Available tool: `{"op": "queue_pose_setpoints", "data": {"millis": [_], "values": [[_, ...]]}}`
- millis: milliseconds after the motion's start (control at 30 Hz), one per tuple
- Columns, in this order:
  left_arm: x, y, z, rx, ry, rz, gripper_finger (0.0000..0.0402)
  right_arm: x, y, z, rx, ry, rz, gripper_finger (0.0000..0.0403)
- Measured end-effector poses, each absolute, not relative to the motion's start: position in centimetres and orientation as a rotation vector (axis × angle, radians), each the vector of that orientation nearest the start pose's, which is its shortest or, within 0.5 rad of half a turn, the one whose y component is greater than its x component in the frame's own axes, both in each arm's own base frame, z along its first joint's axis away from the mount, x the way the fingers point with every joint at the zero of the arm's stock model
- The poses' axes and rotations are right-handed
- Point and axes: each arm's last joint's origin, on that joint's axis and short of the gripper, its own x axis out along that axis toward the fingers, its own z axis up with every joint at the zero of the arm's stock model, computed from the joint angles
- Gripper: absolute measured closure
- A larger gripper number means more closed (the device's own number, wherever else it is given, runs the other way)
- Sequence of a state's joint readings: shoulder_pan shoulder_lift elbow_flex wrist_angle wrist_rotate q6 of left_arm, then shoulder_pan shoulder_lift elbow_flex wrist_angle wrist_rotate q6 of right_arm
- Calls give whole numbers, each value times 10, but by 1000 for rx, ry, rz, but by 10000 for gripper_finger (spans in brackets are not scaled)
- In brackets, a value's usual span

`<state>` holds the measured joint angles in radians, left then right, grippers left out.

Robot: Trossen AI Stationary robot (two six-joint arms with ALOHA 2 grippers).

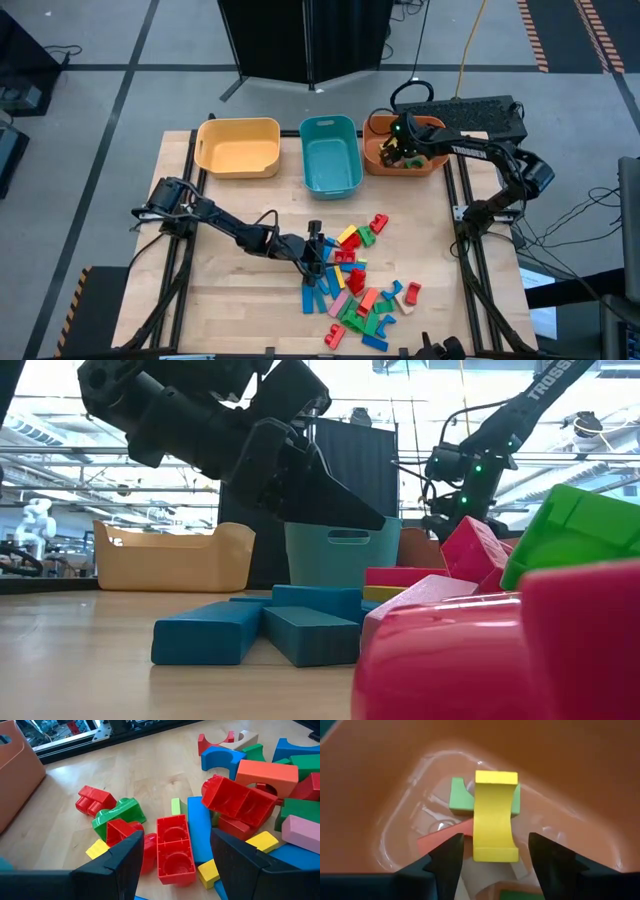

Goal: Sort blocks by size
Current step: Put the light green arch block into the orange bin

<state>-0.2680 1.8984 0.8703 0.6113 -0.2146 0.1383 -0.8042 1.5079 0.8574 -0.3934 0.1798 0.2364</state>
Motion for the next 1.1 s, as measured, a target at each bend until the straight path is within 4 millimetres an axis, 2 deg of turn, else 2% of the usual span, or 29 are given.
{"op": "queue_pose_setpoints", "data": {"millis": [233,433,600,833,1100], "values": [[359,-92,136,235,401,-80,180,191,-186,222,454,797,-971,191],[359,-93,136,233,400,-99,180,187,-146,260,386,692,-869,191],[359,-94,137,227,384,-141,180,185,-109,281,365,627,-754,191],[361,-95,141,214,337,-170,180,190,-64,293,332,589,-574,191],[362,-95,144,228,307,-180,180,201,-22,285,236,646,-522,191]]}}
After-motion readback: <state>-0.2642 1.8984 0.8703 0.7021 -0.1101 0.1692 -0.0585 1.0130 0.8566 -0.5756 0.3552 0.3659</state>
